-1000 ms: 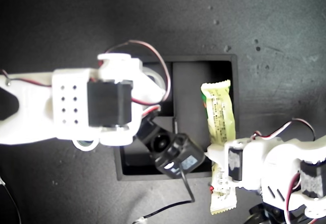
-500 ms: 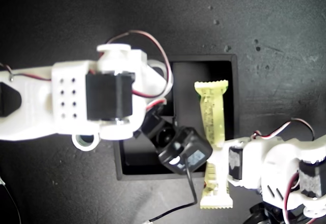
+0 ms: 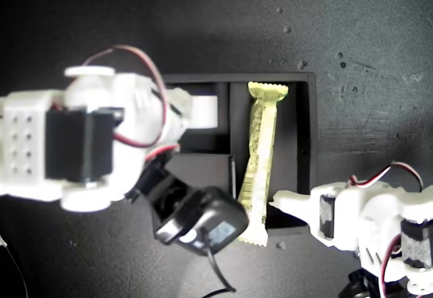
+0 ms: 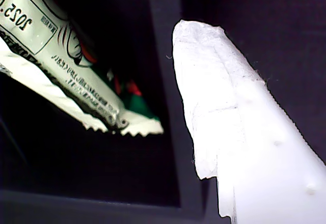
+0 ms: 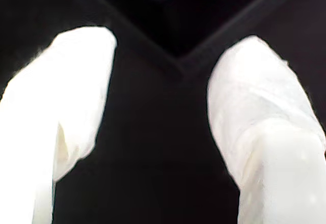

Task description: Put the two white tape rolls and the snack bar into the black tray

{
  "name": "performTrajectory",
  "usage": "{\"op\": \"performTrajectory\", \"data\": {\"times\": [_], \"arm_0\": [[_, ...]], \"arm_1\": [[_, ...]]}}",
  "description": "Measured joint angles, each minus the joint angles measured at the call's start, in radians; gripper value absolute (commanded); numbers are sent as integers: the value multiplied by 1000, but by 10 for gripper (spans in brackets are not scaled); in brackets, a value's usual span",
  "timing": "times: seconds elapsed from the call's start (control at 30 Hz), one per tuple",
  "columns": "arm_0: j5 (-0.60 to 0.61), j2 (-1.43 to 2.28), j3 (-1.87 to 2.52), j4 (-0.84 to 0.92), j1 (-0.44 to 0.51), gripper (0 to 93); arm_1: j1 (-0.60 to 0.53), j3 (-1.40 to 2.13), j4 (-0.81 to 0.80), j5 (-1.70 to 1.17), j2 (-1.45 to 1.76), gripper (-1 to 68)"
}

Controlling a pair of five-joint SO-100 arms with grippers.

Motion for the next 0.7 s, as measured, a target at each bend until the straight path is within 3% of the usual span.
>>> {"op": "performTrajectory", "data": {"times": [0.27,0.37,0.47,0.7], "arm_0": [[-110,147,126,0,121,123],[-204,278,236,0,175,124],[-311,413,391,-9,262,126],[-520,767,1045,-413,344,124]], "arm_1": [[61,-14,3,31,61,163],[110,46,3,101,202,145],[178,137,3,222,402,84],[201,371,5,508,874,1]]}}
